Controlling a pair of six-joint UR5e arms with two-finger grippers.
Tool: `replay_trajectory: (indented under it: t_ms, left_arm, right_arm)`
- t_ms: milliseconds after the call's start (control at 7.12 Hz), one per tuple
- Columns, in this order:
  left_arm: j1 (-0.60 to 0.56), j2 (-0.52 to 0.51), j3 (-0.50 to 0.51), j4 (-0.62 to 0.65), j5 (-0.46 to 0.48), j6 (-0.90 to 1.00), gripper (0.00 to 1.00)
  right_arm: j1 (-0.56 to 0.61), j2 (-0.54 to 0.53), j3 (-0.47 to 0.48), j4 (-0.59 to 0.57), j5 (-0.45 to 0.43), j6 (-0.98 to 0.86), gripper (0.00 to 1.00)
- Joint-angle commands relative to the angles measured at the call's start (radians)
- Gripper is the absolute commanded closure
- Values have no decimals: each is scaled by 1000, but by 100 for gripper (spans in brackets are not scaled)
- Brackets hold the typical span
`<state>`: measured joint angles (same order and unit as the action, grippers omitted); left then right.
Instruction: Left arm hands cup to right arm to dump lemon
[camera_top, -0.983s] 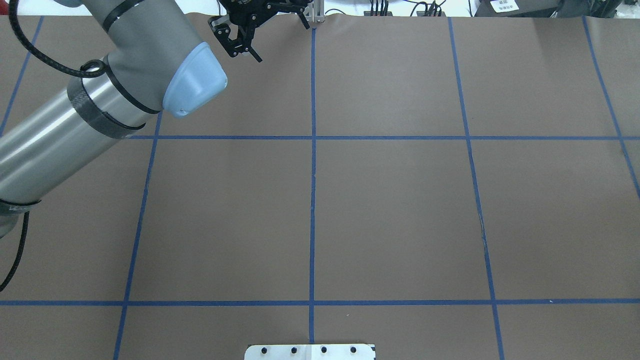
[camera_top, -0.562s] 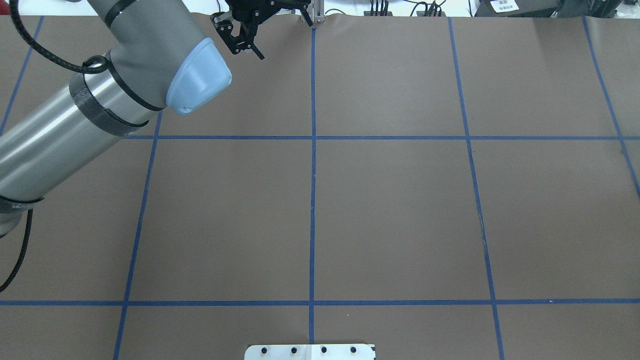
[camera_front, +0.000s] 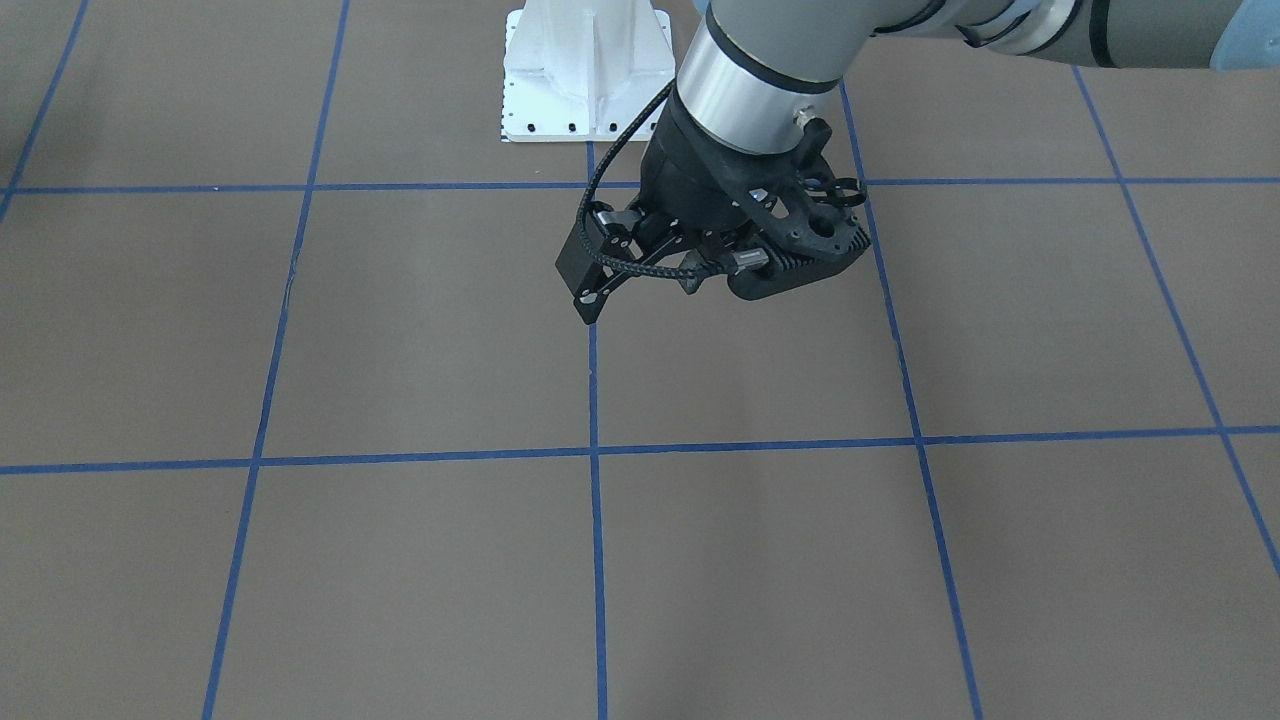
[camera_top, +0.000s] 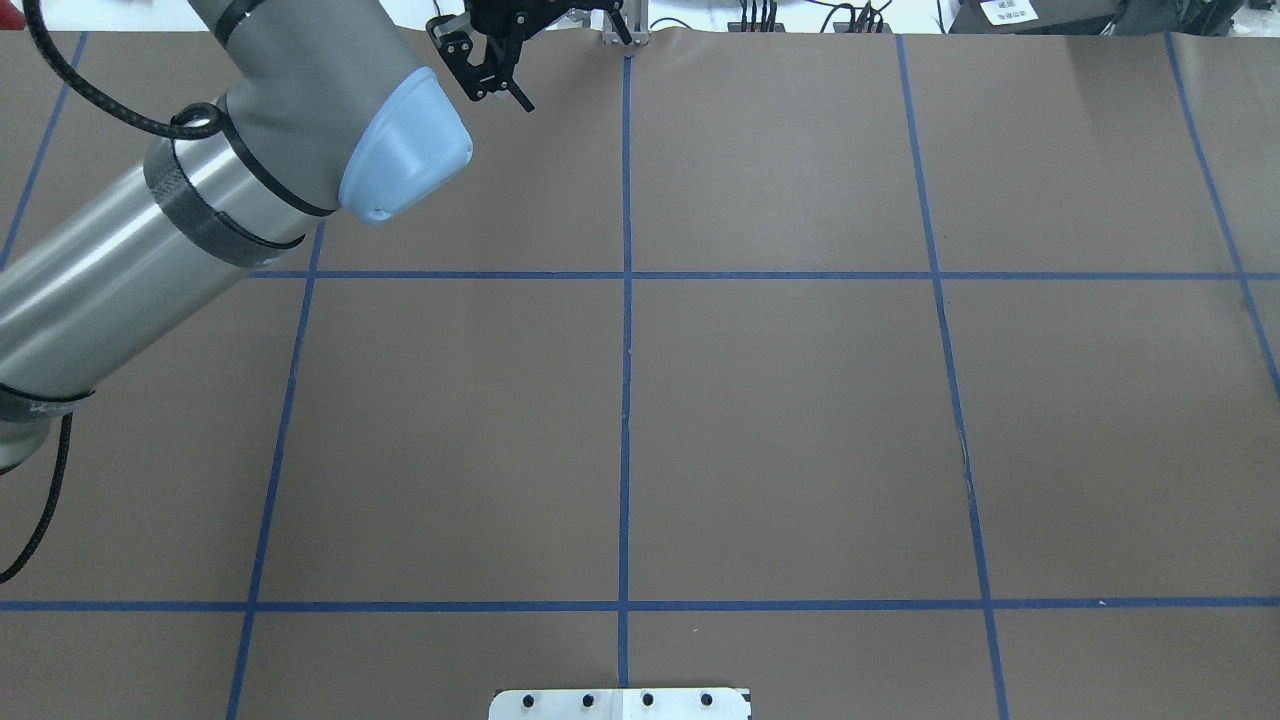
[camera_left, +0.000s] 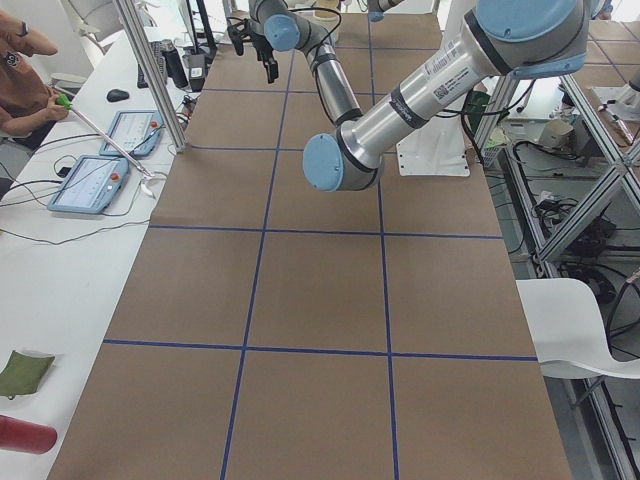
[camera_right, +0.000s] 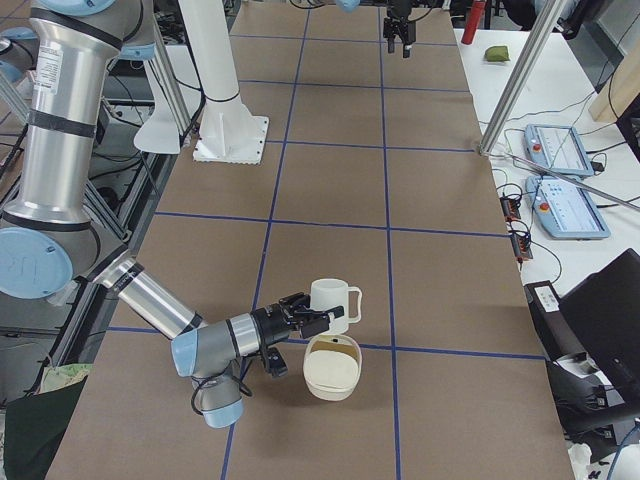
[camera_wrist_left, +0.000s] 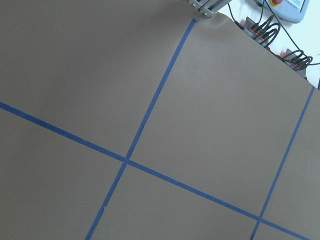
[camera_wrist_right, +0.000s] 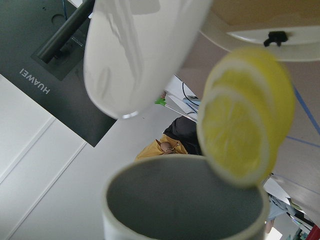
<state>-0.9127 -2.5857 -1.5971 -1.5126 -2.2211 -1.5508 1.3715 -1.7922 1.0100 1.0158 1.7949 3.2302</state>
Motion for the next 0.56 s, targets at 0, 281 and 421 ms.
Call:
replay_trajectory:
  t_ms: [0,281,421]
  left_arm:
    - [2,-1,0,0,3,0,0]
    - [2,-1,-1,0,1,0,0]
    - [2,-1,-1,0,1,0,0]
  right_arm:
    - [0,5,-11,21,3,40,73]
    - [0,7,-14,26,4,43,72]
    - [0,5,-14,26,4,42,72]
